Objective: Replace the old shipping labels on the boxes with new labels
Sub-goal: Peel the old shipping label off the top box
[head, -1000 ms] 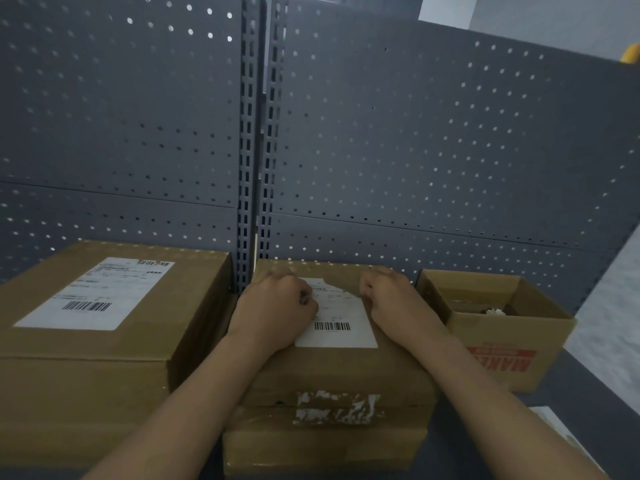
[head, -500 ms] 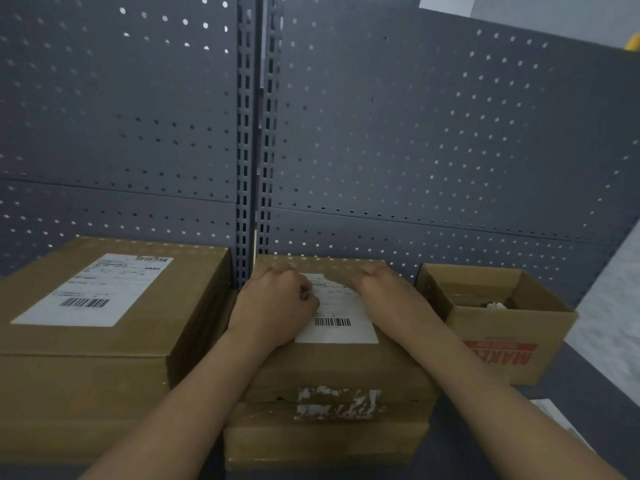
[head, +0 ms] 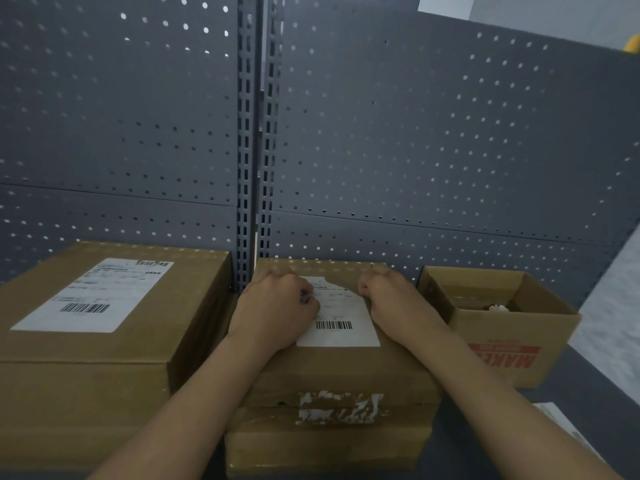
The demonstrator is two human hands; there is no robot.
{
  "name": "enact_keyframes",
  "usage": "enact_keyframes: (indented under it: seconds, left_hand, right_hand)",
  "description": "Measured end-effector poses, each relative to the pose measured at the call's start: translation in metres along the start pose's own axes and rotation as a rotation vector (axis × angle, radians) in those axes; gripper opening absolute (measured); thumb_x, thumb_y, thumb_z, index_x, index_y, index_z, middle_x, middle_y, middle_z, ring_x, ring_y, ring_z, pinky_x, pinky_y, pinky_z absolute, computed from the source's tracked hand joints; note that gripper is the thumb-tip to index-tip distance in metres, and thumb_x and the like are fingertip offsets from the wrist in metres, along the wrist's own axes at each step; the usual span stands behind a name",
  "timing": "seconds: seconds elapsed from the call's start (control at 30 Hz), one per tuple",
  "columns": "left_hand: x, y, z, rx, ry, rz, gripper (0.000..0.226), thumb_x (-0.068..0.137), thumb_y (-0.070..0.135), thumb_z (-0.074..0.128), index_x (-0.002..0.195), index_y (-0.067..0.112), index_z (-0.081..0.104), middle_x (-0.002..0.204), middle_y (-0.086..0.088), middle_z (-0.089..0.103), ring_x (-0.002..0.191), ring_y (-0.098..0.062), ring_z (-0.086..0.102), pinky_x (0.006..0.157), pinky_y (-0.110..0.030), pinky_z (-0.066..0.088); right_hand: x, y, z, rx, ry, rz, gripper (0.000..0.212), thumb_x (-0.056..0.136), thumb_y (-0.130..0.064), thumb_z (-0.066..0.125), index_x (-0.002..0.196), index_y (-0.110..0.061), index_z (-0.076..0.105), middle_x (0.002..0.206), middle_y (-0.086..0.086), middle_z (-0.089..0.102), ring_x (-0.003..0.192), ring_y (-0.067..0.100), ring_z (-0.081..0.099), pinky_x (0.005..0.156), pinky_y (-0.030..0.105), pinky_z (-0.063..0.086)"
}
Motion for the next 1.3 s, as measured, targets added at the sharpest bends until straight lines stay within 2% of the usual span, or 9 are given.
enact_keyframes:
  seconds: [0.1,0.23,0.33,0.5,0.63,0.77,0.93,1.1,1.3]
  left_hand:
    - [0.000,0.000,0.000,-0.005,0.003,0.003,0.032,0.092,0.041,0.054,0.119,0.031,0.070,0.117,0.010,0.065,0.112,-0.016,0.055,0.091,-0.038,0.053]
    - [0.000,0.002,0.000,0.005,0.014,0.003,0.031,0.091,0.041,0.055,0.116,0.031,0.071,0.116,0.009,0.065,0.111,-0.015,0.055,0.090,-0.037,0.053]
    - [-0.001,0.003,-0.001,0.007,0.013,0.005,0.031,0.091,0.040,0.054,0.116,0.031,0.070,0.118,0.010,0.064,0.112,-0.016,0.055,0.091,-0.038,0.052]
    - [-0.001,0.003,-0.002,-0.002,0.014,0.010,0.031,0.093,0.039,0.054,0.118,0.030,0.070,0.118,0.011,0.064,0.113,-0.014,0.054,0.091,-0.037,0.053]
    - [-0.001,0.003,-0.003,-0.005,0.020,0.012,0.030,0.093,0.038,0.054,0.116,0.030,0.071,0.114,0.010,0.066,0.109,-0.014,0.055,0.089,-0.037,0.054]
    - [-0.001,0.003,-0.004,-0.007,0.023,0.013,0.028,0.093,0.038,0.054,0.112,0.029,0.072,0.112,0.008,0.065,0.107,-0.014,0.055,0.088,-0.036,0.053]
    - [-0.001,0.002,-0.003,-0.013,0.023,0.016,0.027,0.093,0.037,0.054,0.111,0.028,0.073,0.113,0.007,0.065,0.107,-0.015,0.056,0.089,-0.038,0.053]
    - [-0.001,0.002,-0.003,-0.019,0.017,0.020,0.028,0.092,0.037,0.054,0.111,0.029,0.073,0.115,0.008,0.065,0.109,-0.016,0.056,0.091,-0.039,0.052]
    - [-0.001,0.001,-0.003,-0.037,0.031,0.017,0.031,0.092,0.036,0.054,0.115,0.029,0.072,0.113,0.008,0.068,0.111,-0.017,0.056,0.091,-0.039,0.053]
  right_hand:
    - [0.000,-0.007,-0.002,-0.085,0.018,-0.047,0.013,0.095,-0.004,0.049,0.097,-0.012,0.059,0.112,0.007,0.054,0.094,0.018,0.049,0.071,0.025,0.033]
    - [0.001,-0.013,-0.002,-0.177,0.000,-0.071,0.027,0.094,0.003,0.044,0.113,-0.004,0.062,0.120,0.012,0.055,0.105,0.025,0.053,0.079,0.027,0.041]
    - [0.001,-0.010,-0.003,-0.140,-0.048,-0.069,0.023,0.095,0.002,0.044,0.108,-0.005,0.061,0.120,0.010,0.053,0.105,0.024,0.052,0.075,0.026,0.037]
    - [0.000,0.002,-0.007,0.109,-0.072,-0.005,0.017,0.096,-0.014,0.051,0.080,-0.017,0.052,0.094,-0.004,0.050,0.086,0.016,0.051,0.065,0.022,0.035]
    - [-0.002,0.013,-0.010,0.225,-0.012,0.079,0.016,0.099,-0.013,0.048,0.090,-0.022,0.059,0.101,-0.007,0.056,0.094,0.009,0.051,0.072,0.016,0.037]
    - [0.001,0.012,-0.012,0.200,-0.086,0.082,0.011,0.097,-0.028,0.057,0.097,-0.023,0.067,0.106,-0.006,0.057,0.100,0.010,0.053,0.086,0.023,0.043]
    - [0.005,0.004,-0.013,0.170,-0.089,0.061,0.013,0.098,-0.023,0.056,0.097,-0.017,0.068,0.104,-0.002,0.058,0.090,0.011,0.055,0.078,0.023,0.041]
    - [0.008,-0.004,-0.007,0.003,-0.178,0.023,0.012,0.097,-0.004,0.047,0.098,-0.010,0.057,0.117,0.009,0.049,0.091,0.013,0.038,0.073,0.024,0.032]
    - [0.007,-0.001,-0.005,0.027,-0.233,-0.008,0.008,0.100,-0.012,0.046,0.092,-0.015,0.047,0.102,-0.001,0.041,0.082,0.009,0.038,0.060,0.018,0.028]
Point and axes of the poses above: each hand's wrist, its own x-axis towards the middle knuckle, its own z-axis out of the palm, y = z × x, the point moved 3 cm from there along x, towards the middle knuckle
